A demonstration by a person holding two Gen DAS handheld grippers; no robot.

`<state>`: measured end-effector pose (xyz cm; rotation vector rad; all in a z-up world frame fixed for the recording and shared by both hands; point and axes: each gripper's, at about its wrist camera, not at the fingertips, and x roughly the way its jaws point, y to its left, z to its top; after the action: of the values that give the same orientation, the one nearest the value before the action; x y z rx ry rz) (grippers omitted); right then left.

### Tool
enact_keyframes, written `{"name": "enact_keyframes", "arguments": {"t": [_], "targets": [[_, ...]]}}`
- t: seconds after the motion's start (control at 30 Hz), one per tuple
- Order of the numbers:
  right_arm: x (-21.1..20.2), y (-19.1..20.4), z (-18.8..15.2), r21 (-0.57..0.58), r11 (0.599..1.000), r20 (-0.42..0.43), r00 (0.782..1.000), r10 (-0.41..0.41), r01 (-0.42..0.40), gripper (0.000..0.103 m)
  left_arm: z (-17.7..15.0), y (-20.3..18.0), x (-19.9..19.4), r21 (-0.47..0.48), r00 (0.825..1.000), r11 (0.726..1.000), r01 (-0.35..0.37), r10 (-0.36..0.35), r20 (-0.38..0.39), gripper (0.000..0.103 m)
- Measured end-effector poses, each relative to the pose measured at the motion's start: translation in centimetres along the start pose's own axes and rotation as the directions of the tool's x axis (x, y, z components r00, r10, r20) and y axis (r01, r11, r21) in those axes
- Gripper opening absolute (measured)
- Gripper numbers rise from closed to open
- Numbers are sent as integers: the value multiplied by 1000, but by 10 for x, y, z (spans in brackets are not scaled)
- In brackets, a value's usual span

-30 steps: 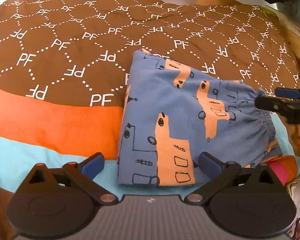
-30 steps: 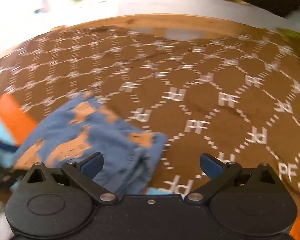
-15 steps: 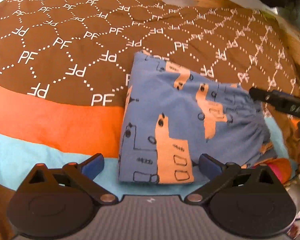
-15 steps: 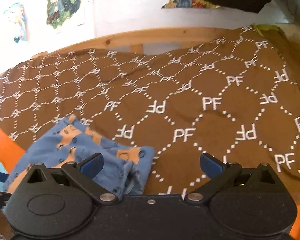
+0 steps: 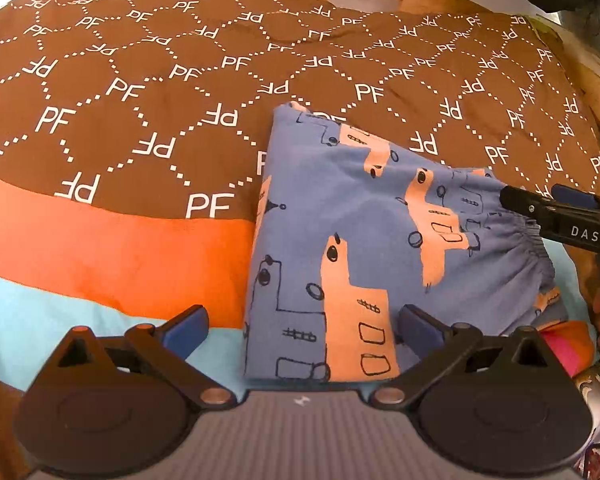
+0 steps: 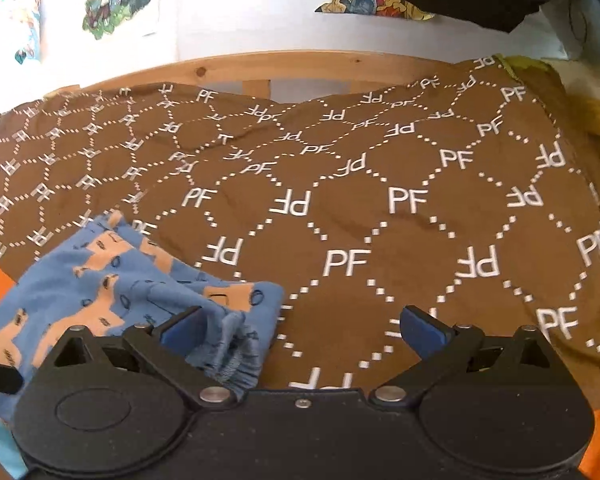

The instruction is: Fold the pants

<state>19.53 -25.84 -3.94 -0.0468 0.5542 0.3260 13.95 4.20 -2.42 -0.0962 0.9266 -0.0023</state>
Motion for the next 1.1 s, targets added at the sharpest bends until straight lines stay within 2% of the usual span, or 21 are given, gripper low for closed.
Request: {"name": "enact_keyframes", "arguments": {"t": [0.27, 0.37, 0.5, 0.6, 0.67, 0.77, 0.8, 0.87, 1.0, 1.03, 1.1], "targets": [[-3, 0, 0, 20, 1000, 19, 1000, 19, -19, 102, -1, 1, -1, -4, 1000, 1000, 6, -6, 0, 103], [-4, -3, 3, 27, 995, 38, 994, 98, -99, 102, 0, 4, -5, -25, 999, 999, 36, -36, 8, 103], [-1, -13, 8, 95, 969, 51, 974, 222, -226, 102, 1, 16, -13, -82, 988, 986, 146, -141, 60, 103], [12, -19, 14, 104, 950, 17, 956, 293, -293, 99, 4, 23, -13, -99, 977, 973, 209, -202, 73, 103], [26, -25, 18, 116, 936, -20, 941, 338, -333, 84, 6, 29, -12, -97, 965, 962, 255, -247, 88, 102], [50, -35, 18, 207, 891, -90, 899, 429, -404, 75, 9, 37, -8, -120, 951, 945, 305, -296, 88, 95], [52, -36, 17, 221, 883, -90, 892, 442, -415, 74, 10, 40, -6, -134, 949, 940, 314, -305, 81, 91], [52, -39, 12, 239, 881, -84, 895, 438, -409, 61, 10, 44, -4, -159, 949, 936, 314, -307, 70, 84], [48, -44, 4, 299, 861, -69, 891, 449, -411, 46, 7, 47, -1, -187, 963, 945, 269, -267, 39, 67], [47, -43, 5, 295, 864, -71, 892, 447, -409, 39, 7, 47, -1, -184, 967, 949, 256, -254, 34, 59], [44, -37, 4, 273, 874, -74, 897, 436, -402, 25, 8, 43, -1, -155, 977, 964, 214, -214, 16, 52]]}}
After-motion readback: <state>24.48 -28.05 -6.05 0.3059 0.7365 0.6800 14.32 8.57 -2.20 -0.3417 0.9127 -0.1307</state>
